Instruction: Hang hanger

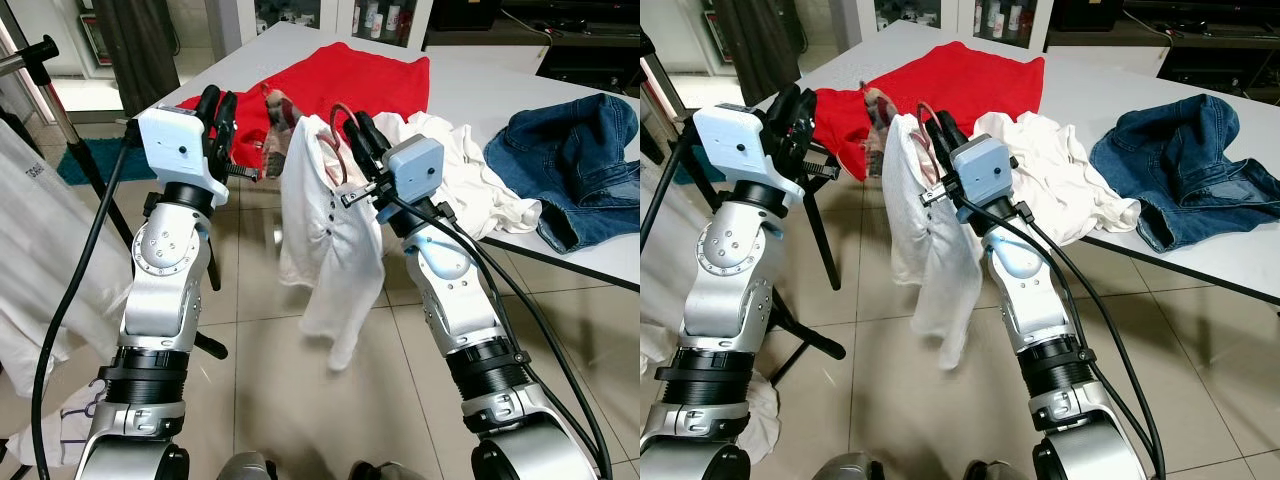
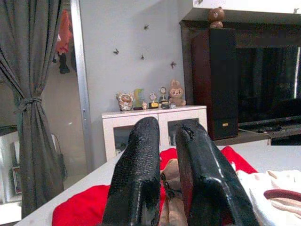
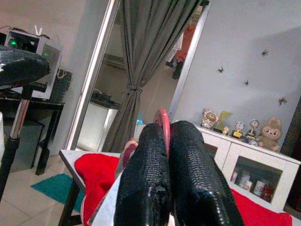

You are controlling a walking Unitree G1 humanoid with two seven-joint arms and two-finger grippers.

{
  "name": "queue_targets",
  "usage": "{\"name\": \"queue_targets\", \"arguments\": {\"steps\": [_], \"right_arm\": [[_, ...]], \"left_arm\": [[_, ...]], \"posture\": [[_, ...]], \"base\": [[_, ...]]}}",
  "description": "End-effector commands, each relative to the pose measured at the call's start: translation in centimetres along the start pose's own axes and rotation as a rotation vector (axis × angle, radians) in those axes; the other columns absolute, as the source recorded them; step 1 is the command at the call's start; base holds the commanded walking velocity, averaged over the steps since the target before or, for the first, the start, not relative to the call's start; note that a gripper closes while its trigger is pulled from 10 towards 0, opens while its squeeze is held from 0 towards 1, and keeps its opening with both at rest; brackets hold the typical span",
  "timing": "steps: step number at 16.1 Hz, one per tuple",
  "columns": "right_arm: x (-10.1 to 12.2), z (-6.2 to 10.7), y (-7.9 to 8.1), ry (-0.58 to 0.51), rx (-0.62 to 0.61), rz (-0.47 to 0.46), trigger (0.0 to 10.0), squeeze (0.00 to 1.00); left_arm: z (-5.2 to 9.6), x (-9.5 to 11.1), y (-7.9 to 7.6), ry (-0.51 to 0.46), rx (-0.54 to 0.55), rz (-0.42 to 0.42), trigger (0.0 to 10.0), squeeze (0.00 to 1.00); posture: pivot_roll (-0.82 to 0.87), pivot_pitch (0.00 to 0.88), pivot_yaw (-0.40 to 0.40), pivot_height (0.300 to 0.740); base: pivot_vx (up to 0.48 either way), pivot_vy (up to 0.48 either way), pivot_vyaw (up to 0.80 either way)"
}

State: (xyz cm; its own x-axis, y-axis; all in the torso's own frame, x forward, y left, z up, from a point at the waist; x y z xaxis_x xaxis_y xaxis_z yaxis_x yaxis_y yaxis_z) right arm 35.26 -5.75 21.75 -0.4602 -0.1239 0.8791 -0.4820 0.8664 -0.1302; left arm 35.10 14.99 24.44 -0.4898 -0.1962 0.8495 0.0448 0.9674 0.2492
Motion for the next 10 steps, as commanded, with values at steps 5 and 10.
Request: {"name": "queue_targets", "arguments": {"steps": [5,10], "right_arm": [[1.9,-1.1,-0.5,-0.072,0.016,0.032,0.0,0.27],[2.2,-1.1,0.6,-0.089,0.074,0.021,0.0,0.27]], "left_arm": [[0.6,-1.5,-0.5,0.077,-0.024,0.182,10.0,0.89],[2.3,-1.5,-4.8,0.076,-0.296,0.345,10.0,1.0]], "posture": [[0.07,0.0,-0.014,0.74],[0.07,0.0,-0.015,0.74]], "base": [[0.0,0.0,0.0],[0.0,0.0,0.0]]}}
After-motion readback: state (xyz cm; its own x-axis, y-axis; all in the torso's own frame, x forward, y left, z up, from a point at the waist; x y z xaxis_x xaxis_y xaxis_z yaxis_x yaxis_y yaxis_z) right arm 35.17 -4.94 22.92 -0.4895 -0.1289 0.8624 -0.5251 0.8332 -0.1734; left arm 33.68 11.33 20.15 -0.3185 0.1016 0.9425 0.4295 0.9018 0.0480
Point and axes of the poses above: a point about 5 cm out from each wrist's last joint towards the gripper, its own z axis pointing back from the gripper into the wrist, its own x axis along the axis of the wrist's last joint, y = z × x, the point moved 3 cm from there along -z, pointing out of the wrist towards the gripper, and after that the axes turned 8 degrees about -z, right-handed, at the moved point
